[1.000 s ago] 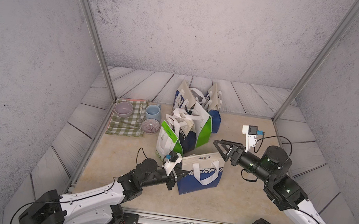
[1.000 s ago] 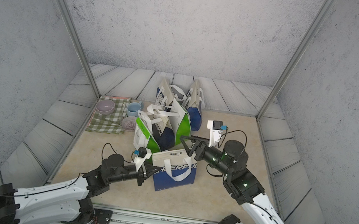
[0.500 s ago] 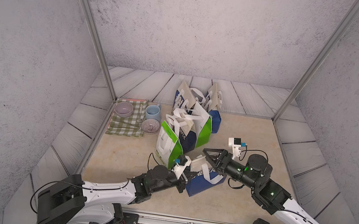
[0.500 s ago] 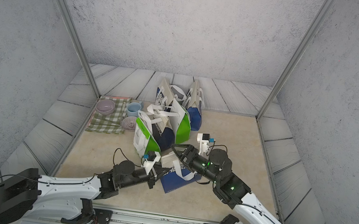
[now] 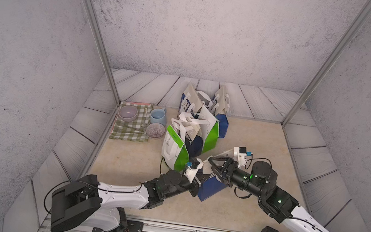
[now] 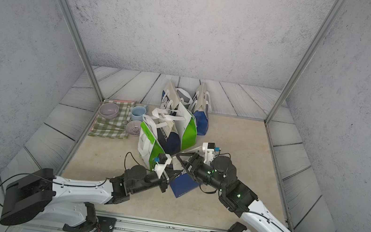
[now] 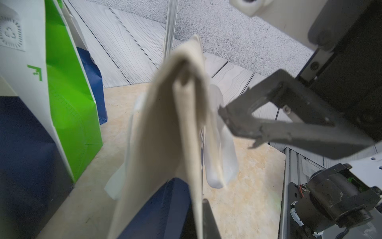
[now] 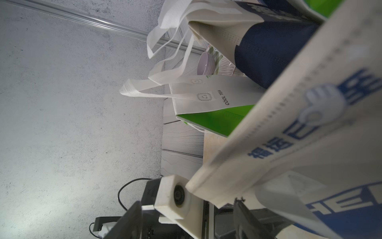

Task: Open the takeout bag
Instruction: Open the takeout bag at the center of the board.

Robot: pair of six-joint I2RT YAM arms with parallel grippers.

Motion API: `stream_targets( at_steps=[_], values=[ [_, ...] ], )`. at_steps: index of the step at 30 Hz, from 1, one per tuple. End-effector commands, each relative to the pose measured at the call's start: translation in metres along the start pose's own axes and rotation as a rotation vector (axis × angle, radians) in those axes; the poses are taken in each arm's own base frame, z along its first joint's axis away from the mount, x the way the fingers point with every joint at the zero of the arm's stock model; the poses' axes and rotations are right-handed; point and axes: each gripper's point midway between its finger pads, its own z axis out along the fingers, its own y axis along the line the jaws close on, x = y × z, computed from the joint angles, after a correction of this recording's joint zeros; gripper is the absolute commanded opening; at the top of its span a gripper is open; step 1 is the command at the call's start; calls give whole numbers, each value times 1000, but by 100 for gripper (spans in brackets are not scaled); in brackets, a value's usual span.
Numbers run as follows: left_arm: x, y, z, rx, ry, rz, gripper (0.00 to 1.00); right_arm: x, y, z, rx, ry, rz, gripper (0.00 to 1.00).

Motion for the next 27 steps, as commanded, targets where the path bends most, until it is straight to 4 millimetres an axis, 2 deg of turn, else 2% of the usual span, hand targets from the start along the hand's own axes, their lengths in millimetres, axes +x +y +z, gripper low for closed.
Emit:
stream_targets(
  at_steps=[1,9,15,21,27],
  values=[
    [-29,-9,5,19,-89,8,0,4,-9,7,4,14,33,70],
    [-29,-12,7,28,-89,9,0,-3,-7,20,-48,-22,88,68],
    [-28,-13,7,30,-87,8,0,-18,7,19,-90,-94,89,65],
    [-27,-14,6,32,-86,11,0,-24,23,18,-157,-115,108,59],
    [-28,-14,6,31,-88,13,0,-23,21,18,-164,-115,135,49]
  ],
)
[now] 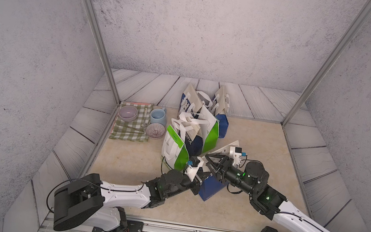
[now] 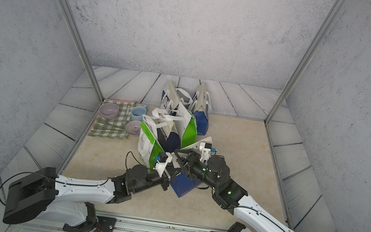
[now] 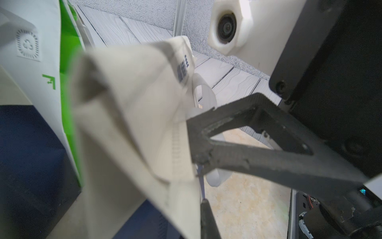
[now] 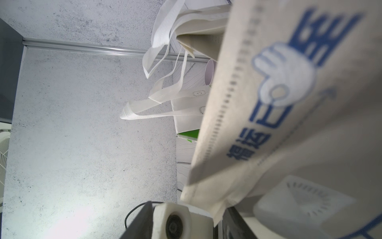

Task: Open the takeout bag
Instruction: Open the takeout bag at the center of the board.

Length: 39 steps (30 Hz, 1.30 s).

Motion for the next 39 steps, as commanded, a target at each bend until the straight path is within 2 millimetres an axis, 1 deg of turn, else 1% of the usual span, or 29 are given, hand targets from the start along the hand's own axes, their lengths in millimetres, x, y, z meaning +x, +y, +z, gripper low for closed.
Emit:
stream_targets(
  at_steps=[1,5,6,8,11,13,21,27,30,35,39],
  values=[
    [-20,-17,2,61,-60,11,0,-5,20,-4,-77,-30,-1,48],
    [-19,-17,2,58,-57,11,0,-5,19,-5,-74,-31,1,40],
    [-19,-17,2,60,-56,11,0,-4,19,-5,-75,-30,1,36],
    [-19,-18,2,60,-57,14,0,-5,19,-5,-74,-33,1,27],
    [-18,-17,2,59,-55,15,0,-5,18,-5,-68,-32,5,9],
    [-18,-17,2,57,-53,16,0,-4,17,-4,-67,-29,8,1],
    [-11,-14,2,43,-32,25,0,-5,23,-10,-72,-39,12,0],
    [-5,-11,1,29,-11,33,0,-9,35,-14,-84,-54,38,0],
    [-2,-10,1,25,-4,36,0,-12,44,-16,-106,-66,75,0],
    [2,-7,-1,15,3,39,0,-15,68,-20,-154,-73,111,0],
    [4,-6,-1,14,9,41,0,-16,78,-20,-158,-74,104,0]
  ],
)
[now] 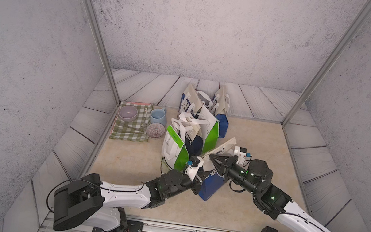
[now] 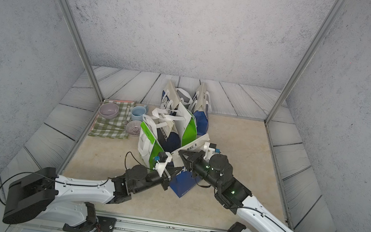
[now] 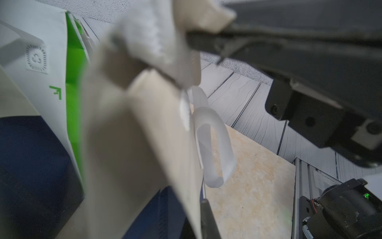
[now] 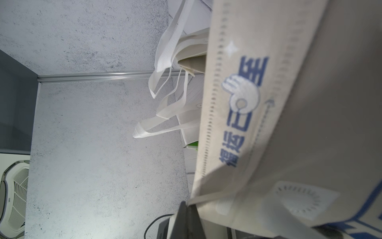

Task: Open the takeout bag
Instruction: Open the takeout bag at the center of the board.

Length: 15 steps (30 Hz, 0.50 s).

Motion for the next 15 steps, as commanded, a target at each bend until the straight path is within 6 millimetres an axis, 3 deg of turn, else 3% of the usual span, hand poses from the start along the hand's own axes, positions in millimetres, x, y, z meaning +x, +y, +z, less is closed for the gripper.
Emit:
stream_targets(
  at_steps=[1,15],
  values=[
    [9,-5,-1,21,31,22,0,0,59,-11,-164,-11,-6,0],
    [12,-3,-8,13,54,49,0,-7,46,-11,-54,-34,-95,0]
  ],
)
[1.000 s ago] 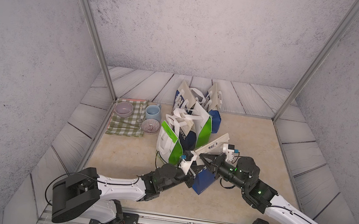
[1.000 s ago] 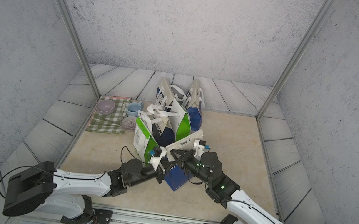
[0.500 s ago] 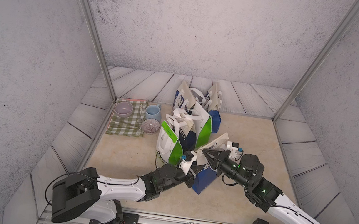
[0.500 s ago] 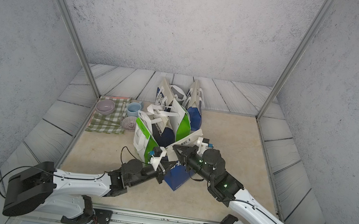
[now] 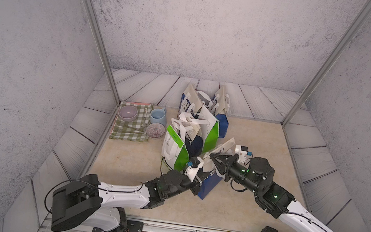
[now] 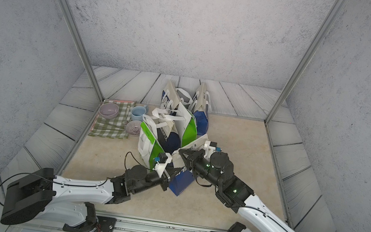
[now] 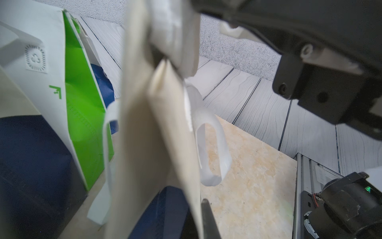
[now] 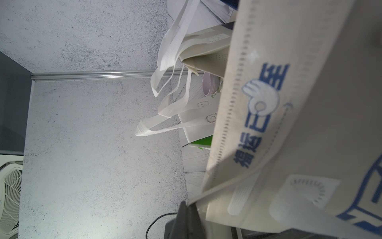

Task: Open the takeout bag
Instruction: Open the takeout bag at the center of the board.

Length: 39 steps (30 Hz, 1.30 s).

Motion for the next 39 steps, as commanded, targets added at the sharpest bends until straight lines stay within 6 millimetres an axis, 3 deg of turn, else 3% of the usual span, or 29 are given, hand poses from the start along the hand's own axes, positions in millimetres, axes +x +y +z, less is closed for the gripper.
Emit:
stream_targets(
  at_steps=[1,12,21,23,27,29,39],
  values=[
    [9,-3,-5,11,35,26,0,-7,41,-10,-90,-27,-73,0],
    [16,-1,-7,5,60,39,0,-10,51,-8,-37,-16,-163,0],
    [16,0,-8,2,64,42,0,-10,33,-3,7,-4,-159,0],
    [17,0,-8,1,66,42,0,-11,27,-3,12,-7,-148,8],
    [17,1,-8,-3,66,40,0,-14,11,-2,37,-11,-127,35],
    [18,1,-8,-5,67,38,0,-16,4,-2,48,-14,-118,42],
    [17,1,-8,-5,65,36,0,-31,-34,-10,105,-50,-64,51]
  ],
)
